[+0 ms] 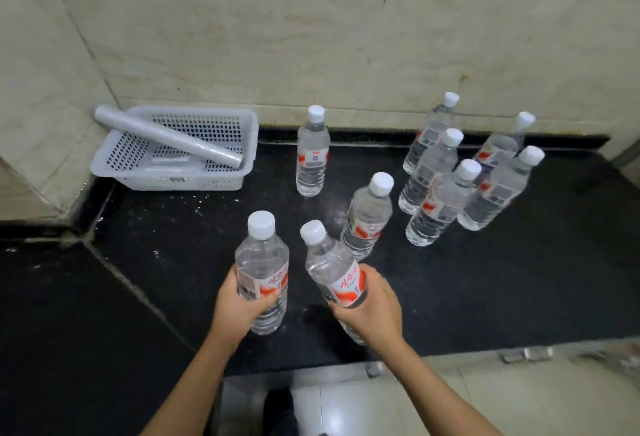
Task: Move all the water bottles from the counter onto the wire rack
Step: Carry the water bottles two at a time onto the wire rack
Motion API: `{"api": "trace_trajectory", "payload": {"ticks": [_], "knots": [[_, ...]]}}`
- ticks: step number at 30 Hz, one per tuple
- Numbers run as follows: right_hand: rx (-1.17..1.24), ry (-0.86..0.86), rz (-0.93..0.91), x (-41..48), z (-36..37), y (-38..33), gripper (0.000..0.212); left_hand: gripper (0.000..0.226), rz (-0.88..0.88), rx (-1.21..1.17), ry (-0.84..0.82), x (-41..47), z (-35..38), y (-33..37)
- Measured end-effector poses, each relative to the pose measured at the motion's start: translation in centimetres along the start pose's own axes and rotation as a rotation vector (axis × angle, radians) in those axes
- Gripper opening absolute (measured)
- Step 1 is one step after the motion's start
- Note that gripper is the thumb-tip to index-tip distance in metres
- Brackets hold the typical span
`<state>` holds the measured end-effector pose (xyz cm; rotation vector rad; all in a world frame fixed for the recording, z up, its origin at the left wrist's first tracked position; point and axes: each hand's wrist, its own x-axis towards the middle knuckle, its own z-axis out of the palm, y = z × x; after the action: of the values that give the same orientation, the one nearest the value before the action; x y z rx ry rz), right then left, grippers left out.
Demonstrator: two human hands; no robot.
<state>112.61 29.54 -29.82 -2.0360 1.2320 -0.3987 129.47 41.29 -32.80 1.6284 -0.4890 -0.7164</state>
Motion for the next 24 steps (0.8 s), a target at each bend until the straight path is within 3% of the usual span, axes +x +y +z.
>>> {"api": "trace_trajectory", "payload": {"ticks": [5, 9, 16, 24], "knots": [[0.09, 0.164, 0.086, -4.2, -7.1, 5.8, 0.052, 0.057, 0.071, 0.008, -0.181, -4.2, 7.5, 2.4], [0.209, 0.396, 0.15, -8.6, -13.4, 10.9, 0.049, 0.067, 0.075, 0.018, -0.358, -7.6, 14.4, 3.3], [0.216, 0.647, 0.298, -16.2, -23.4, 19.1, 0.05, 0.064, 0.117, 0.0, -0.595, -13.6, 26.3, 2.7], [0.23, 0.805, 0.43, -19.7, -30.1, 26.5, 0.051, 0.055, 0.173, 0.05, -0.799, -16.9, 36.9, 4.7]]}}
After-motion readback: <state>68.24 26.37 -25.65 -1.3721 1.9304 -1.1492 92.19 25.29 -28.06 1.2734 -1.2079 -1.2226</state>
